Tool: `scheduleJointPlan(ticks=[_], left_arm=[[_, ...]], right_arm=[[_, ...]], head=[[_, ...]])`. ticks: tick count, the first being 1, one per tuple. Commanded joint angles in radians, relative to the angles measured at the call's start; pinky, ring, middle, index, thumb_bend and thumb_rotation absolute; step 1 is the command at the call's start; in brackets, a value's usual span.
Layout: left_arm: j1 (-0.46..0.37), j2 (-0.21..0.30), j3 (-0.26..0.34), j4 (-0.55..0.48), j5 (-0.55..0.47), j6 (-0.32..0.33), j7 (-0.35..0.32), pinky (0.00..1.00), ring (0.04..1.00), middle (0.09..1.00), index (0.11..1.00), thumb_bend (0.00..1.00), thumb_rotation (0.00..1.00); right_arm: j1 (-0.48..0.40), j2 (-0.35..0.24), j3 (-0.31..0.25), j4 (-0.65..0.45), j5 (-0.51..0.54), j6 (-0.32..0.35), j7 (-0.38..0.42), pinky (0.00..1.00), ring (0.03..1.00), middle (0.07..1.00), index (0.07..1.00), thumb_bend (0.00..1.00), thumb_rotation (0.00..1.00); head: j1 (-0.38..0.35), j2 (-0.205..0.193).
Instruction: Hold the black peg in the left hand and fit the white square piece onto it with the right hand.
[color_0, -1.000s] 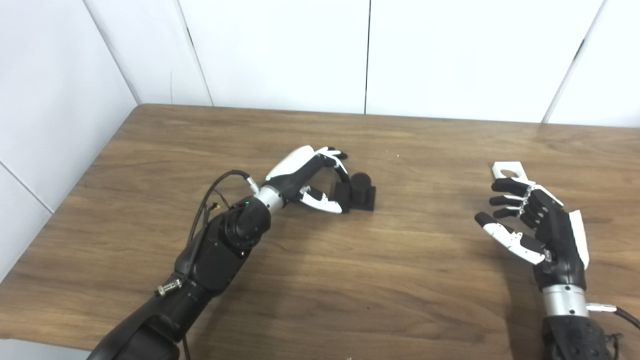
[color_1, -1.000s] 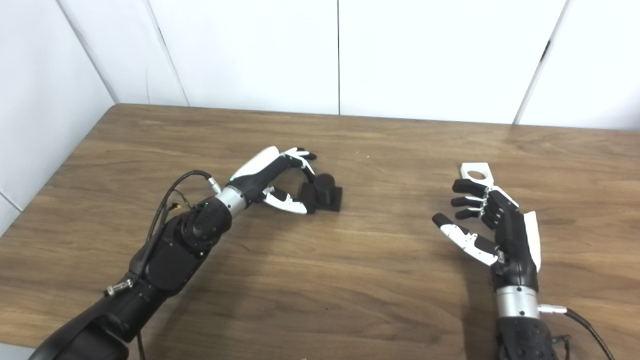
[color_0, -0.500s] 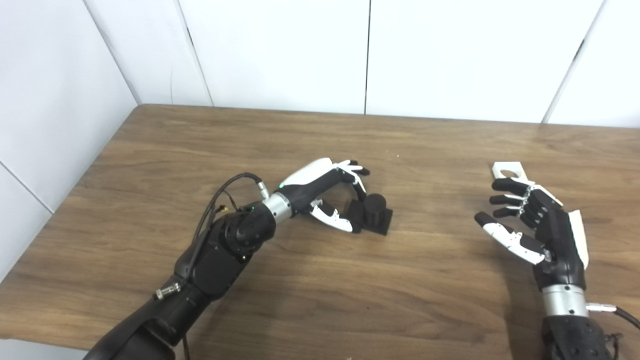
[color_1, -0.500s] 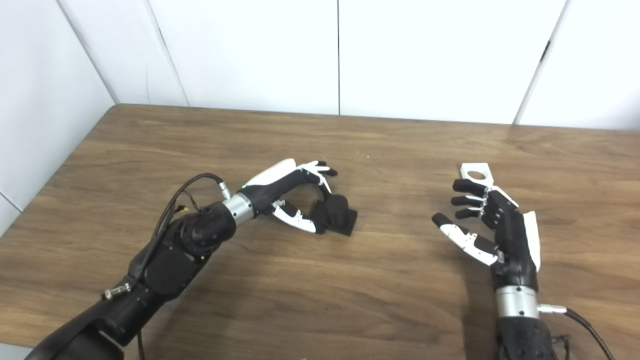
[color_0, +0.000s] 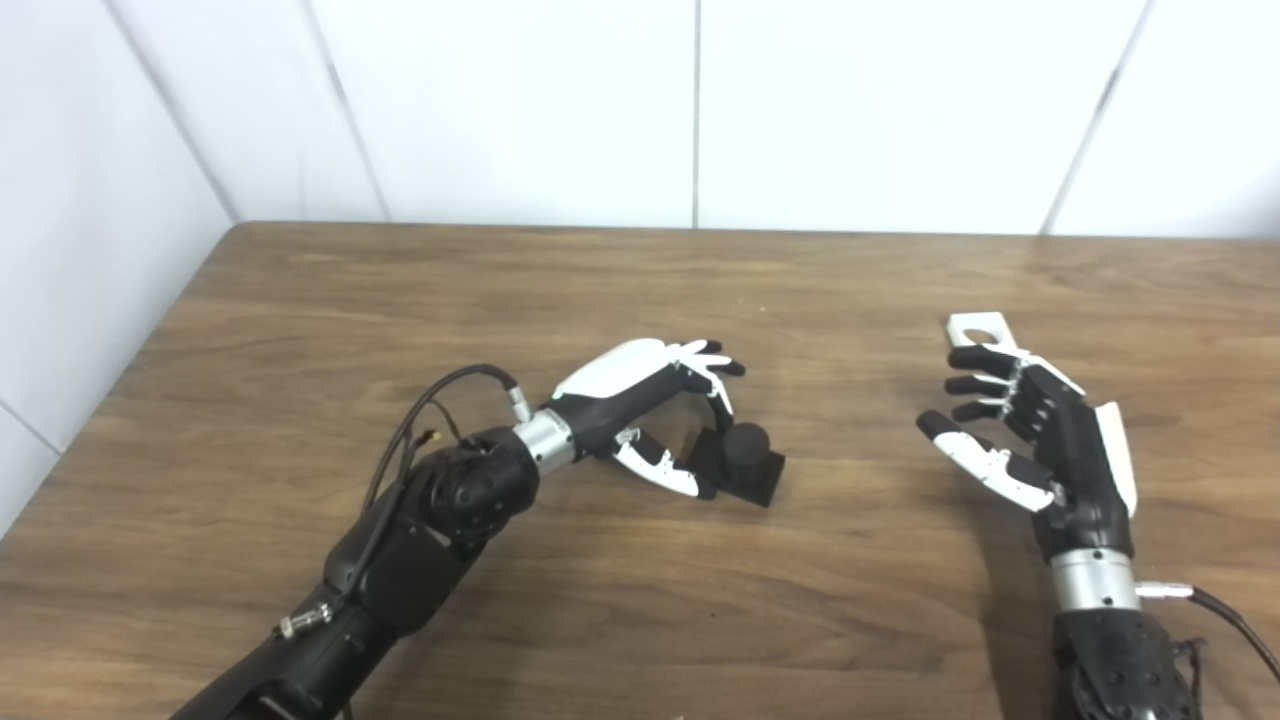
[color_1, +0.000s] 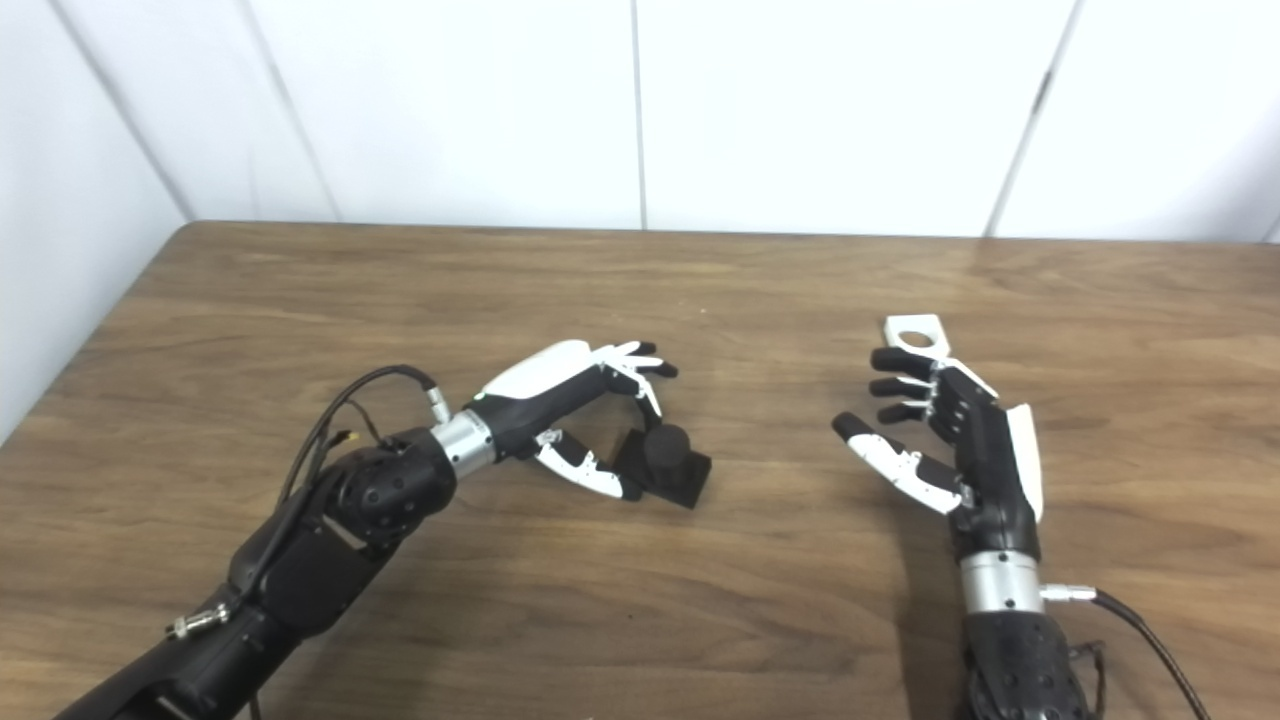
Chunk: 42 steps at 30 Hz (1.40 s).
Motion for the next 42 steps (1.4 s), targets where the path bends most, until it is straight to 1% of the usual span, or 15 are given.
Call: scheduleJointPlan(ticks=[1, 5, 6, 8, 10, 14, 18, 23, 26, 30, 32, 34, 37, 40, 42], left_arm=[[0.03, 0.02, -0.036, -0.004, 0.04, -0.017, -0.054, 1.0, 1.0, 0.911, 0.492, 0.51, 0.09], [0.04, 0.029, -0.035, -0.011, 0.04, -0.021, -0.055, 1.0, 0.996, 0.908, 0.492, 0.51, 0.09], [0.044, 0.033, -0.033, -0.014, 0.037, -0.019, -0.057, 1.0, 0.995, 0.907, 0.492, 0.51, 0.09], [0.05, 0.04, -0.029, -0.014, 0.03, -0.024, -0.057, 1.0, 0.993, 0.907, 0.492, 0.51, 0.09], [0.061, 0.048, -0.022, -0.014, 0.021, -0.031, -0.056, 1.0, 0.991, 0.906, 0.492, 0.51, 0.09], [0.078, 0.059, -0.011, -0.007, 0.008, -0.048, -0.05, 1.0, 0.985, 0.904, 0.492, 0.51, 0.09], [0.09, 0.064, -0.004, 0.0, 0.001, -0.066, -0.047, 1.0, 0.979, 0.9, 0.492, 0.52, 0.08], [0.098, 0.074, 0.007, 0.009, -0.013, -0.085, -0.048, 0.99, 0.972, 0.897, 0.491, 0.52, 0.08], [0.101, 0.079, 0.013, 0.011, -0.019, -0.088, -0.051, 0.98, 0.97, 0.896, 0.491, 0.52, 0.08], [0.111, 0.085, 0.016, 0.0, -0.025, -0.077, -0.058, 0.99, 0.968, 0.893, 0.491, 0.52, 0.08], [0.117, 0.087, 0.016, -0.008, -0.023, -0.073, -0.059, 0.98, 0.967, 0.891, 0.491, 0.52, 0.08], [0.122, 0.087, 0.017, -0.011, -0.026, -0.076, -0.056, 0.97, 0.964, 0.888, 0.491, 0.52, 0.08], [0.127, 0.085, 0.019, -0.009, -0.026, -0.08, -0.051, 0.96, 0.962, 0.887, 0.491, 0.52, 0.08], [0.129, 0.084, 0.018, -0.008, -0.021, -0.081, -0.05, 0.96, 0.96, 0.888, 0.491, 0.52, 0.08], [0.13, 0.084, 0.018, -0.011, -0.022, -0.077, -0.053, 0.96, 0.961, 0.888, 0.491, 0.52, 0.08]], right_arm=[[-0.021, 0.003, 0.002, -0.012, -0.013, -0.039, -0.011, 0.51, 0.621, 0.689, 0.647, 0.56, 0.21], [-0.035, -0.01, -0.01, -0.004, -0.011, -0.059, -0.015, 0.51, 0.611, 0.682, 0.642, 0.58, 0.2], [-0.039, -0.016, -0.014, -0.007, -0.009, -0.055, -0.015, 0.51, 0.613, 0.683, 0.642, 0.58, 0.2], [-0.046, -0.022, -0.022, -0.012, -0.012, -0.047, -0.018, 0.53, 0.628, 0.699, 0.649, 0.58, 0.21], [-0.061, -0.033, -0.027, -0.009, -0.012, -0.05, -0.015, 0.53, 0.631, 0.696, 0.648, 0.58, 0.2], [-0.089, -0.048, -0.027, -0.007, -0.019, -0.038, -0.012, 0.52, 0.639, 0.687, 0.644, 0.59, 0.21], [-0.123, -0.069, -0.016, -0.01, -0.076, -0.028, -0.019, 0.5, 0.611, 0.666, 0.65, 0.59, 0.19], [-0.18, -0.092, -0.013, -0.009, -0.158, 0.004, -0.026, 0.5, 0.596, 0.652, 0.648, 0.61, 0.24], [-0.219, -0.12, -0.013, 0.002, -0.206, 0.029, -0.02, 0.51, 0.61, 0.682, 0.656, 0.62, 0.27], [-0.294, -0.183, -0.006, 0.044, -0.288, 0.079, -0.016, 0.57, 0.666, 0.718, 0.668, 0.63, 0.27], [-0.336, -0.24, 0.026, 0.063, -0.379, 0.117, 0.008, 0.59, 0.709, 0.744, 0.681, 0.64, 0.27], [-0.38, -0.309, 0.075, 0.079, -0.483, 0.145, 0.045, 0.61, 0.752, 0.783, 0.699, 0.67, 0.26], [-0.438, -0.387, 0.138, 0.097, -0.58, 0.184, 0.123, 0.66, 0.822, 0.837, 0.727, 0.71, 0.26], [-0.489, -0.438, 0.179, 0.126, -0.625, 0.204, 0.189, 0.71, 0.876, 0.877, 0.751, 0.74, 0.28], [-0.525, -0.462, 0.198, 0.152, -0.635, 0.214, 0.231, 0.81, 0.934, 0.919, 0.772, 0.77, 0.31]], head=[[-0.019, -0.001], [-0.073, -0.007], [-0.115, -0.015], [-0.155, -0.023], [-0.235, -0.041], [-0.323, -0.068], [-0.365, -0.089], [-0.416, -0.105], [-0.429, -0.11], [-0.445, -0.115], [-0.445, -0.113], [-0.445, -0.112], [-0.444, -0.114], [-0.445, -0.115], [-0.443, -0.114]])
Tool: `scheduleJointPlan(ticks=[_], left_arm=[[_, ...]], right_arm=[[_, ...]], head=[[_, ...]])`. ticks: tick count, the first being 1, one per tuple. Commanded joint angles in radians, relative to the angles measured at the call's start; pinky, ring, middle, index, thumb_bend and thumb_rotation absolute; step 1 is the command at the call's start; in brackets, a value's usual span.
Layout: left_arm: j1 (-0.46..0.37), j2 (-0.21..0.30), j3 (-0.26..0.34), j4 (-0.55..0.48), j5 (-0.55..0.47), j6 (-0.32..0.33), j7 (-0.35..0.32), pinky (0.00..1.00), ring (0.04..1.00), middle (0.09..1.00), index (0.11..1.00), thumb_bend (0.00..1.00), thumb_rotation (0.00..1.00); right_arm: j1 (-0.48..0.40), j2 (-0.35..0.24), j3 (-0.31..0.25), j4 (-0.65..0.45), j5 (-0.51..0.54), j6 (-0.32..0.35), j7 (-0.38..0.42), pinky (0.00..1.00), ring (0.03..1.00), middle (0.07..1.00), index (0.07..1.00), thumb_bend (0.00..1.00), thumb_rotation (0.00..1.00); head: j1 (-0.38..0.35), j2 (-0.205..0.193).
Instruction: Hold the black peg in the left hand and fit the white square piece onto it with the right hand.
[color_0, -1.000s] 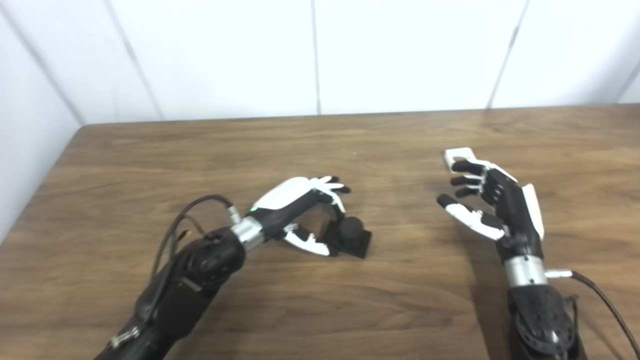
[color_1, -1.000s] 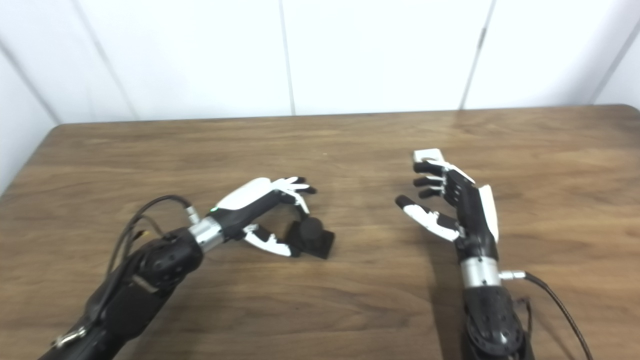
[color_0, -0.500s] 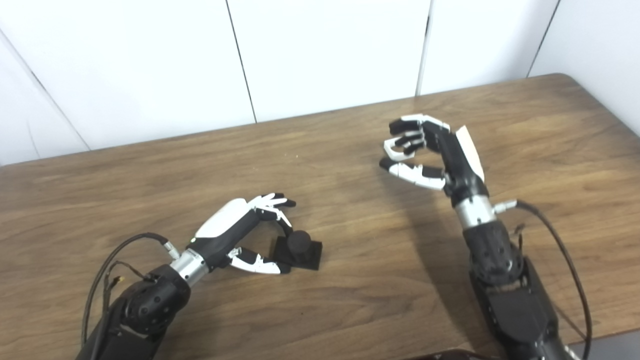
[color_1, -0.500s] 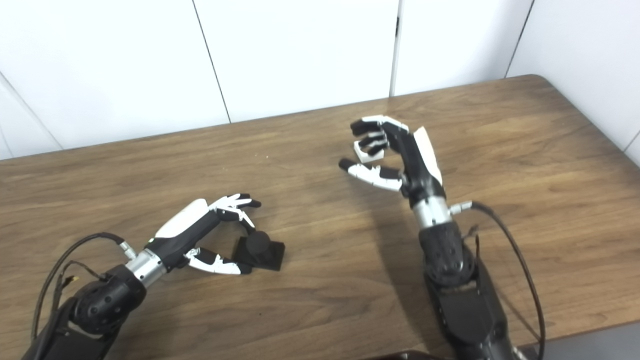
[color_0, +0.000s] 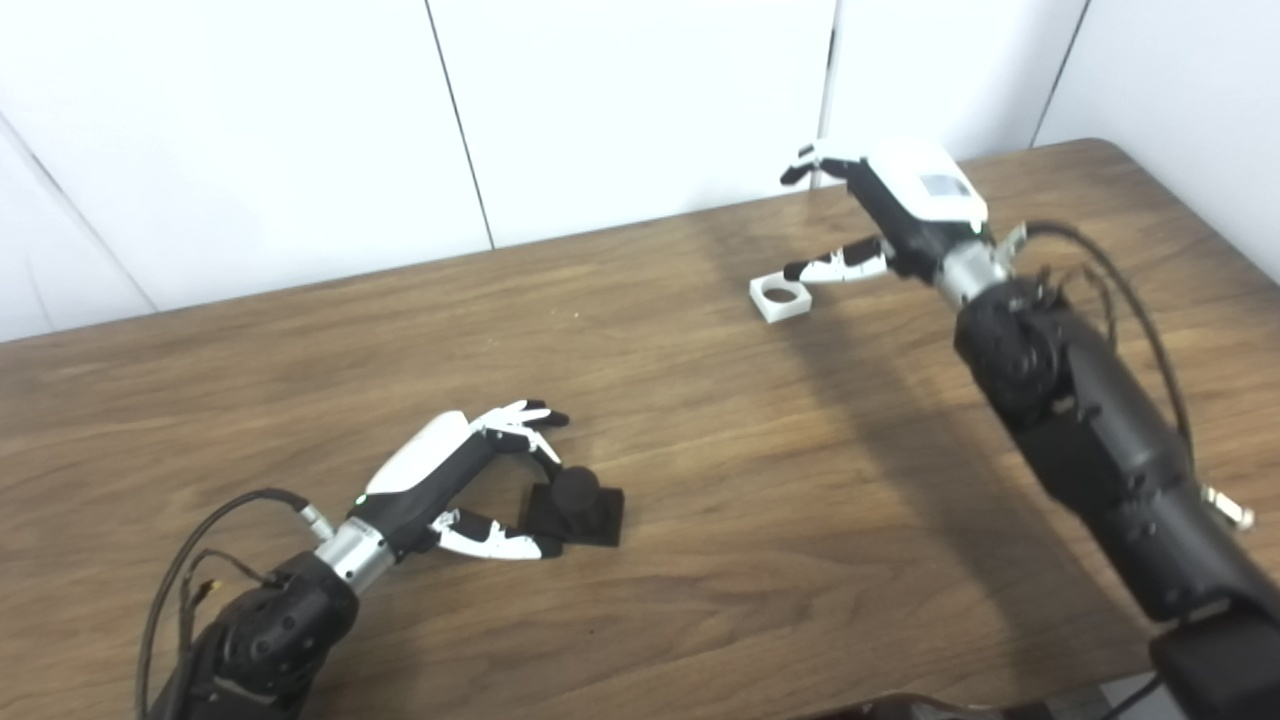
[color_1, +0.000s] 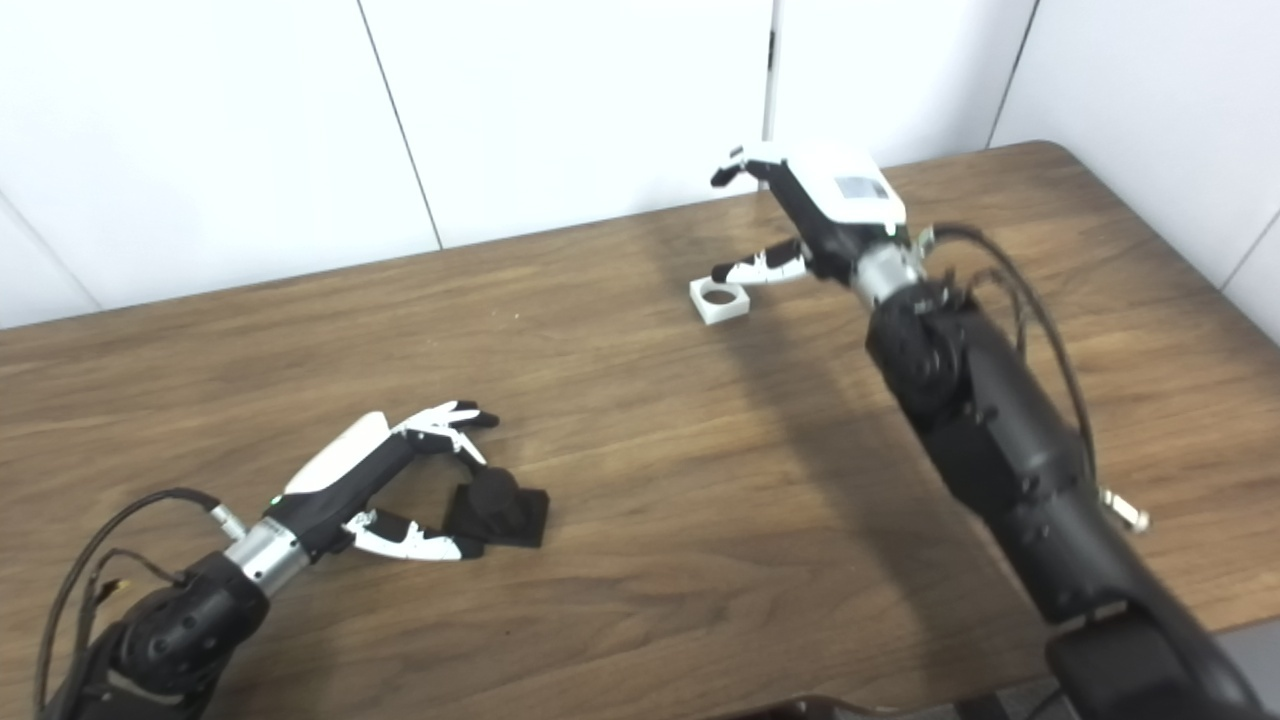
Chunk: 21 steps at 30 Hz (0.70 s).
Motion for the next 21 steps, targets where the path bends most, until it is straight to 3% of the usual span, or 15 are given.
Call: scheduleJointPlan(ticks=[1, 5, 10, 15, 21], left_arm=[[0.037, 0.045, -0.02, 0.008, 0.052, 0.016, -0.055, 0.96, 0.961, 0.888, 0.491, 0.52, 0.08], [0.038, 0.046, -0.021, 0.01, 0.056, 0.016, -0.053, 0.96, 0.963, 0.888, 0.491, 0.52, 0.08], [0.044, 0.046, -0.023, 0.007, 0.066, 0.023, -0.049, 0.96, 0.961, 0.886, 0.491, 0.52, 0.08], [0.046, 0.046, -0.025, 0.007, 0.071, 0.025, -0.048, 0.96, 0.964, 0.888, 0.491, 0.52, 0.07], [0.046, 0.045, -0.022, 0.012, 0.062, 0.019, -0.046, 0.97, 0.966, 0.888, 0.491, 0.52, 0.08]], right_arm=[[-0.077, -0.036, 0.012, 0.009, -0.018, 0.012, 0.047, 0.82, 0.943, 0.926, 0.775, 0.78, 0.31], [-0.15, -0.066, 0.049, 0.056, -0.05, 0.046, 0.139, 0.98, 0.996, 0.962, 0.802, 0.8, 0.34], [-0.224, -0.089, 0.097, 0.126, -0.086, 0.05, 0.213, 0.98, 1.0, 0.974, 0.809, 0.8, 0.36], [-0.279, -0.093, 0.127, 0.203, -0.057, 0.033, 0.287, 0.99, 1.0, 0.98, 0.81, 0.82, 0.37], [-0.31, -0.093, 0.158, 0.269, -0.05, 0.019, 0.313, 0.95, 0.999, 0.973, 0.787, 0.88, 0.42]], head=[[0.002, 0.001], [0.005, 0.002], [0.015, 0.005], [0.02, 0.006], [0.027, 0.008]])
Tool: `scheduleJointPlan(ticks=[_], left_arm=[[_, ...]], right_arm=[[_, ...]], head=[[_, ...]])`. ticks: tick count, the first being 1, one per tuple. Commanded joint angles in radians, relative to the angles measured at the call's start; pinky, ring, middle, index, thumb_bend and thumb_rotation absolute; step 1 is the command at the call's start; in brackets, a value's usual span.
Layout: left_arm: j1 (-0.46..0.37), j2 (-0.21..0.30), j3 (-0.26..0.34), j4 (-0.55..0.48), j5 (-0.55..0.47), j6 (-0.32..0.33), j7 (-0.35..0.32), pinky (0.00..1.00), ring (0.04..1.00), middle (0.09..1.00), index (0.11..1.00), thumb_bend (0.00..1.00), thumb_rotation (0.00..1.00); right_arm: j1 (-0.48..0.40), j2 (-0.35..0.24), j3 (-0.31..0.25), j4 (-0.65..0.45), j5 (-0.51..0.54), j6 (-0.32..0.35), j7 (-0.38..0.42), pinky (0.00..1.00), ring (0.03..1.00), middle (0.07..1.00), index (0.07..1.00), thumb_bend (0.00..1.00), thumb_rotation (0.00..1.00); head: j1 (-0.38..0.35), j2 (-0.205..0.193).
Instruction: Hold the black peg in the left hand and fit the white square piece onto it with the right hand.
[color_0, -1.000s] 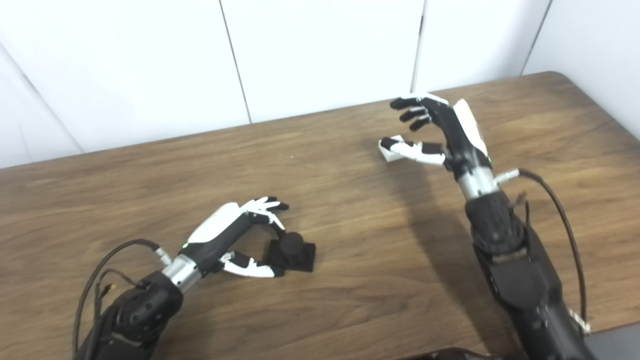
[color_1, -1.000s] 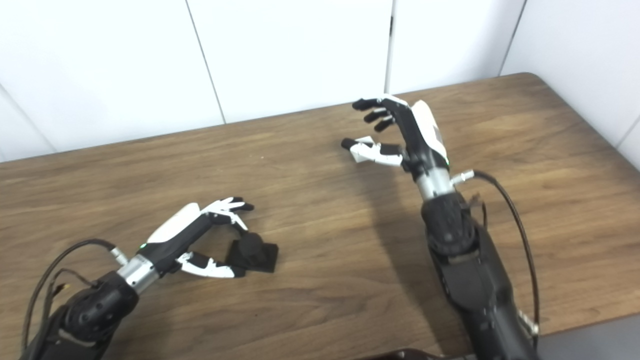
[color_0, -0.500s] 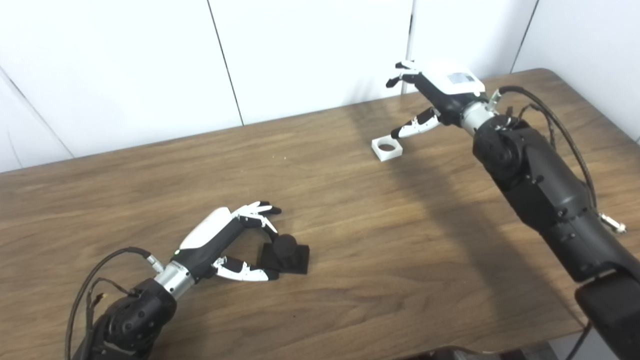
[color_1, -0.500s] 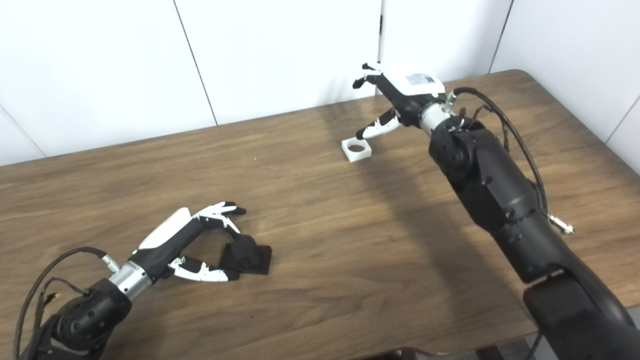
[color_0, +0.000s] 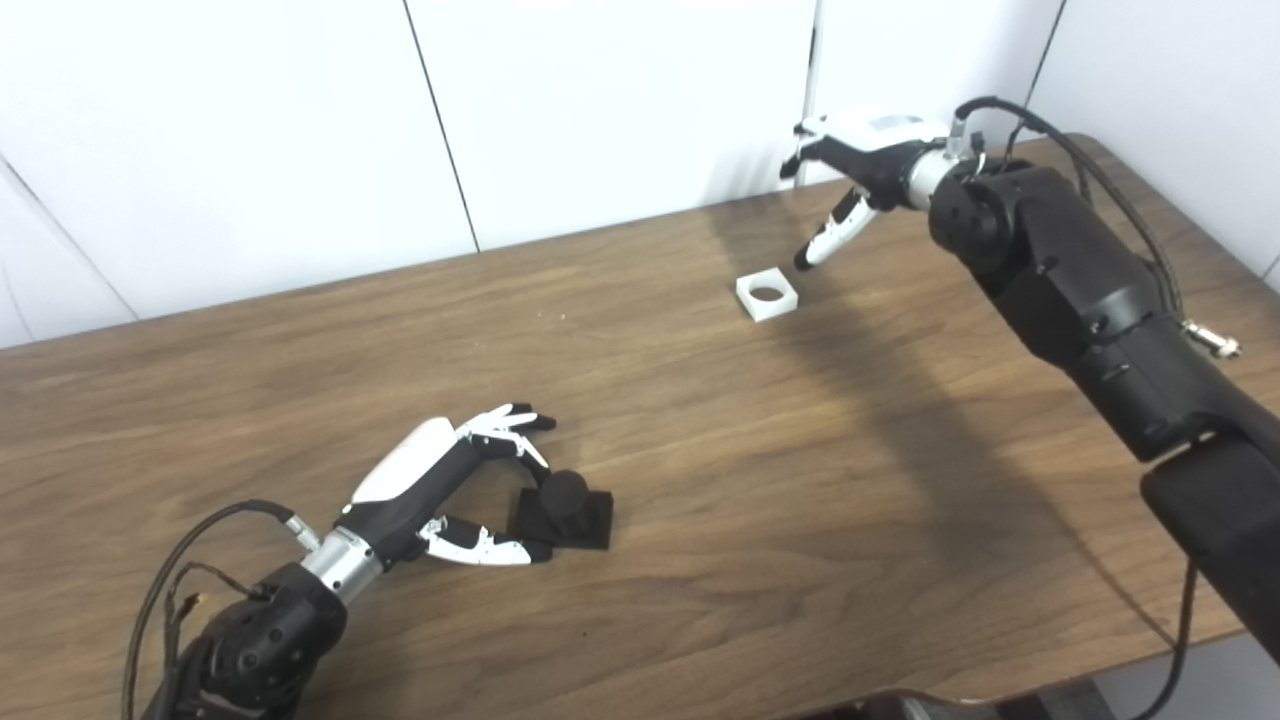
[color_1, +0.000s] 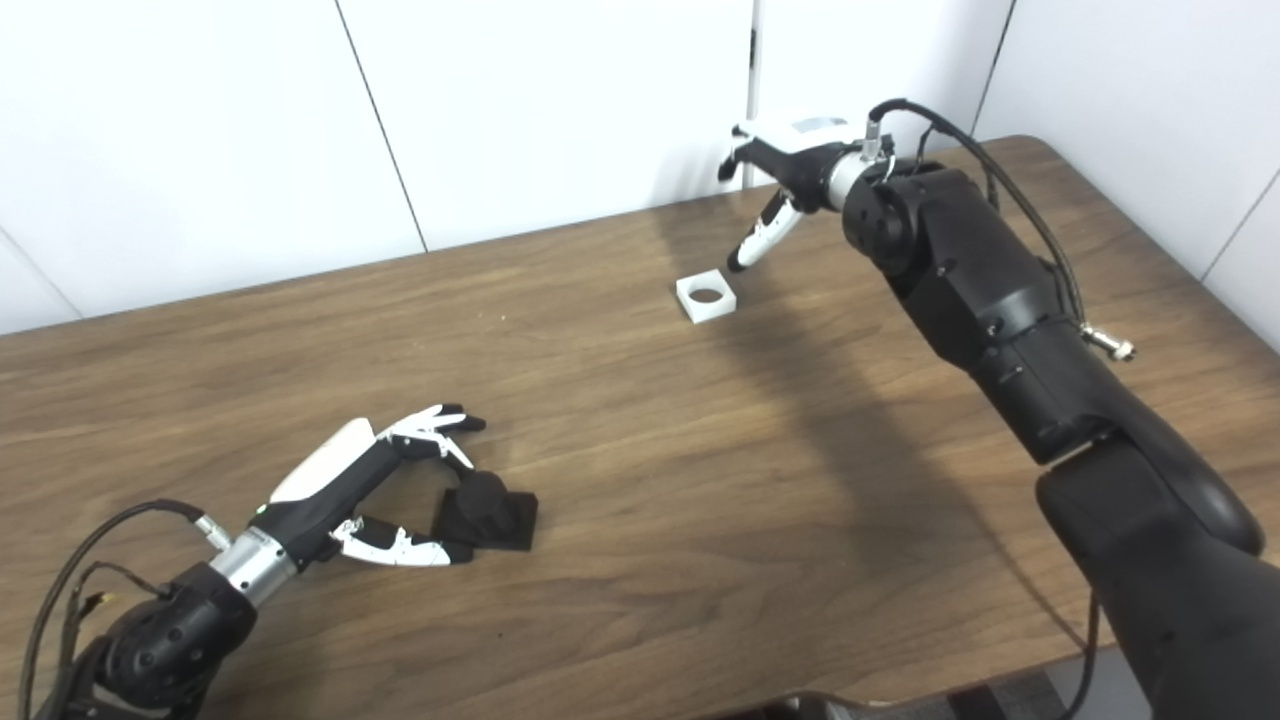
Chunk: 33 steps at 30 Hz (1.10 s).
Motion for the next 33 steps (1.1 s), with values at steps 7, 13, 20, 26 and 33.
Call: scheduleJointPlan(ticks=[7, 13, 20, 26, 33], left_arm=[[0.045, 0.04, -0.024, 0.013, 0.069, 0.025, -0.046, 0.97, 0.969, 0.887, 0.491, 0.52, 0.08], [0.049, 0.038, -0.024, 0.012, 0.07, 0.031, -0.045, 0.97, 0.971, 0.889, 0.491, 0.52, 0.08], [0.051, 0.034, -0.026, 0.01, 0.07, 0.043, -0.047, 0.97, 0.972, 0.892, 0.492, 0.52, 0.08], [0.054, 0.031, -0.025, 0.013, 0.068, 0.041, -0.043, 0.97, 0.97, 0.891, 0.491, 0.52, 0.08], [0.059, 0.033, -0.025, 0.011, 0.069, 0.036, -0.04, 0.97, 0.97, 0.892, 0.492, 0.52, 0.08]], right_arm=[[-0.074, -0.009, 0.011, 0.035, 0.019, -0.013, -0.005, 0.96, 1.0, 0.975, 0.786, 0.89, 0.43], [-0.068, 0.003, 0.037, 0.047, 0.031, -0.014, 0.013, 0.98, 1.0, 0.985, 0.799, 0.9, 0.46], [-0.043, 0.027, 0.049, 0.05, 0.05, -0.016, 0.014, 1.0, 1.0, 0.985, 0.806, 0.91, 0.46], [-0.029, 0.043, 0.062, 0.07, 0.058, -0.002, 0.01, 1.0, 1.0, 0.983, 0.81, 0.9, 0.44], [-0.015, 0.06, 0.069, 0.095, 0.059, -0.014, -0.009, 1.0, 1.0, 0.98, 0.808, 0.9, 0.43]], head=[[0.012, 0.004], [0.016, 0.008], [0.028, 0.013], [0.035, 0.017], [0.039, 0.021]])
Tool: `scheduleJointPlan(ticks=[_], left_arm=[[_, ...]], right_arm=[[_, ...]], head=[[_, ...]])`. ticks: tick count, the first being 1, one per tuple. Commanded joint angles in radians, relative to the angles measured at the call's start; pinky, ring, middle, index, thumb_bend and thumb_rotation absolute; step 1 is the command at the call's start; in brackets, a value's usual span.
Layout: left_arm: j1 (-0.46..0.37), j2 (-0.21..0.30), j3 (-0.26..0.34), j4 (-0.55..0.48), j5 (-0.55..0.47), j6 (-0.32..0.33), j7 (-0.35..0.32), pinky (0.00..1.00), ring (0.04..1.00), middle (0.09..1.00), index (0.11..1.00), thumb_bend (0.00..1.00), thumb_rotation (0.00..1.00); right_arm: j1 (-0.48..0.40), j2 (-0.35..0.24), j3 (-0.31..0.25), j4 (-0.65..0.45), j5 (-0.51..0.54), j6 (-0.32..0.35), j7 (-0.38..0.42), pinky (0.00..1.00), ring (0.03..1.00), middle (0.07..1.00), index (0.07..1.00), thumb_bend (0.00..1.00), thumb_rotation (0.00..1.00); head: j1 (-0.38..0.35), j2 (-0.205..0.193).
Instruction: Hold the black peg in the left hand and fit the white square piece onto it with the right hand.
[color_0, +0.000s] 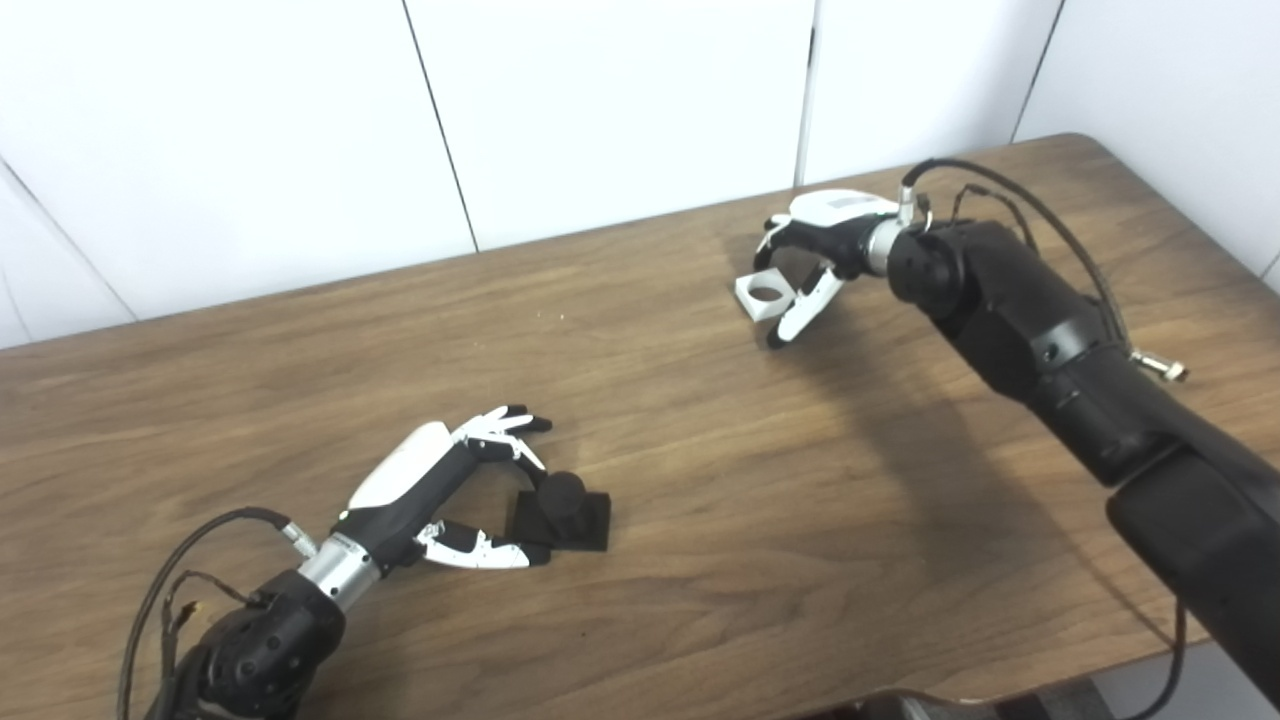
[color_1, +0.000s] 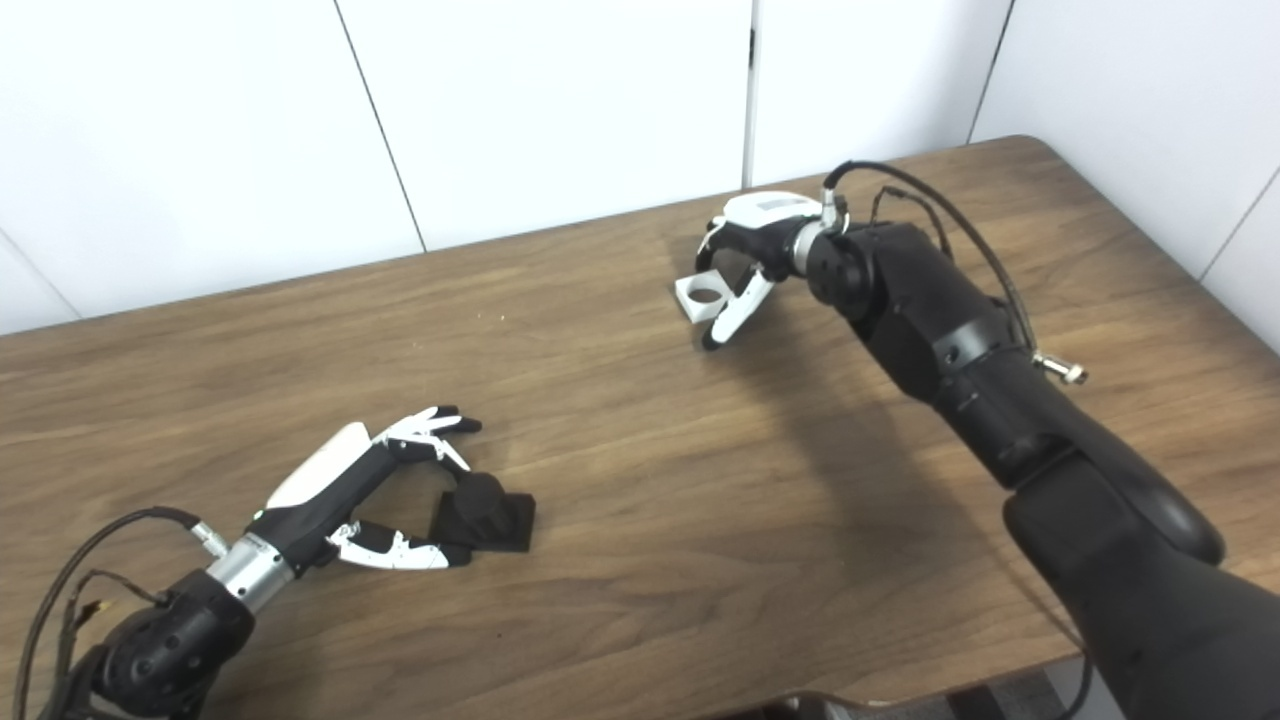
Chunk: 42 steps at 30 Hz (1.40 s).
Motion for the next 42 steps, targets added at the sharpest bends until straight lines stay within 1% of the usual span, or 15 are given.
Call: scheduleJointPlan(ticks=[1, 4, 8, 18, 26, 30, 37, 42], left_arm=[[0.044, 0.034, -0.029, 0.02, 0.069, 0.029, -0.049, 0.97, 0.969, 0.892, 0.492, 0.52, 0.08], [0.049, 0.035, -0.027, 0.013, 0.066, 0.039, -0.051, 0.97, 0.972, 0.893, 0.492, 0.52, 0.08], [0.052, 0.037, -0.027, 0.014, 0.068, 0.029, -0.047, 0.97, 0.97, 0.892, 0.492, 0.52, 0.08], [0.061, 0.039, -0.026, 0.013, 0.07, 0.022, -0.041, 0.96, 0.965, 0.889, 0.492, 0.52, 0.08], [0.071, 0.043, -0.02, 0.004, 0.066, 0.022, -0.038, 0.97, 0.962, 0.887, 0.491, 0.52, 0.08], [0.077, 0.048, -0.017, -0.012, 0.063, 0.039, -0.05, 0.96, 0.964, 0.89, 0.492, 0.52, 0.08], [0.079, 0.052, -0.013, -0.011, 0.062, 0.038, -0.052, 0.96, 0.966, 0.891, 0.492, 0.52, 0.08], [0.078, 0.055, -0.014, -0.02, 0.064, 0.043, -0.056, 0.96, 0.964, 0.891, 0.492, 0.52, 0.08]], right_arm=[[-0.037, -0.003, 0.0, 0.004, 0.002, -0.019, -0.025, 1.0, 1.0, 0.979, 0.807, 0.9, 0.43], [-0.036, 0.0, 0.005, 0.014, 0.004, -0.027, -0.035, 1.0, 1.0, 0.975, 0.803, 0.89, 0.42], [-0.035, 0.002, 0.01, 0.039, 0.007, -0.042, -0.049, 1.0, 1.0, 0.971, 0.801, 0.88, 0.41], [-0.038, 0.008, 0.02, 0.107, 0.012, -0.076, -0.109, 0.98, 0.959, 0.936, 0.774, 0.83, 0.38], [-0.052, 0.007, 0.033, 0.165, 0.014, -0.106, -0.151, 0.96, 0.934, 0.903, 0.721, 0.76, 0.33], [-0.066, -0.001, 0.047, 0.186, 0.005, -0.112, -0.148, 0.96, 0.933, 0.901, 0.698, 0.71, 0.3], [-0.087, -0.01, 0.06, 0.222, 0.011, -0.129, -0.166, 0.93, 0.915, 0.876, 0.665, 0.68, 0.28], [-0.094, -0.01, 0.067, 0.248, 0.008, -0.133, -0.184, 0.94, 0.908, 0.855, 0.641, 0.66, 0.27]], head=[[0.0, 0.002], [0.002, 0.003], [0.007, 0.004], [0.019, 0.009], [0.027, 0.013], [0.028, 0.016], [0.032, 0.019], [0.036, 0.023]])
